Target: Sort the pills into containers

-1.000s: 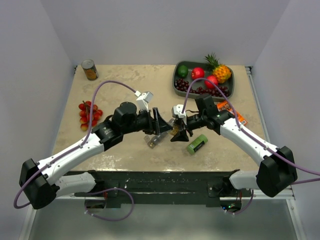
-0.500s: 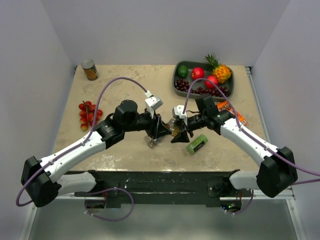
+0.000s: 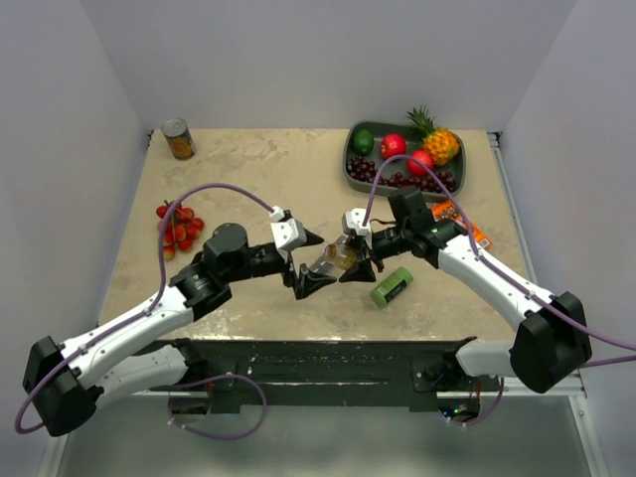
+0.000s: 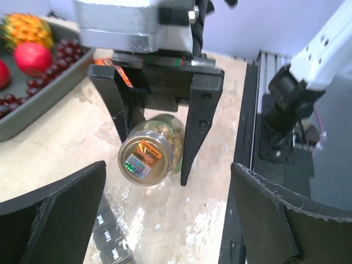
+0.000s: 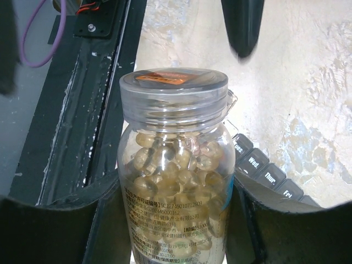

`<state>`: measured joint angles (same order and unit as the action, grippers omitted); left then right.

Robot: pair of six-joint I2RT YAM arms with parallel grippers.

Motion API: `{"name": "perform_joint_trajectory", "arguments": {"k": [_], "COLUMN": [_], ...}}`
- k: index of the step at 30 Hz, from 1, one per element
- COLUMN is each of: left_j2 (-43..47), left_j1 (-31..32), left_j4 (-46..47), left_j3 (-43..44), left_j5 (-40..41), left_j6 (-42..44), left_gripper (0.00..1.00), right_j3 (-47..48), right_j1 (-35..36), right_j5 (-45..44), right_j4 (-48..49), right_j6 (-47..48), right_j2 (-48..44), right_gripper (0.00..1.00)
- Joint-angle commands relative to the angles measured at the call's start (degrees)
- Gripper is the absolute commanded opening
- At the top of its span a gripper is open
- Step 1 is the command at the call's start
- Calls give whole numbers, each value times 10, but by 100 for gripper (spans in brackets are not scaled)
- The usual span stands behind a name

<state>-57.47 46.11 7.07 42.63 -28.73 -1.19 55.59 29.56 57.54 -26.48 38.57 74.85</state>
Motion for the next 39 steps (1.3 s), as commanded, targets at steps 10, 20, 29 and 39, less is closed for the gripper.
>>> {"name": "perform_joint_trajectory", "arguments": {"k": [10, 20, 29, 39], "left_j2": [-4, -45, -90, -60], "left_j1": [-16, 3, 13, 14], "left_j4": [-56, -99, -138, -80], "left_j3": [32, 74, 110, 74], "left_j5": [143, 177, 183, -66], "left_j6": [-440, -465, -413, -81], "left_gripper": [95, 77, 40, 26], "right_j3": [17, 17, 17, 17], "right_j1": [-2, -1, -2, -2], "right_j5": [2, 0, -1, 6], "right_j4": [20, 20, 20, 20], "right_j6": [-4, -4, -4, -5], "right_j2": [-11, -9, -8, -7], "right_gripper": [2, 2, 2, 2]}}
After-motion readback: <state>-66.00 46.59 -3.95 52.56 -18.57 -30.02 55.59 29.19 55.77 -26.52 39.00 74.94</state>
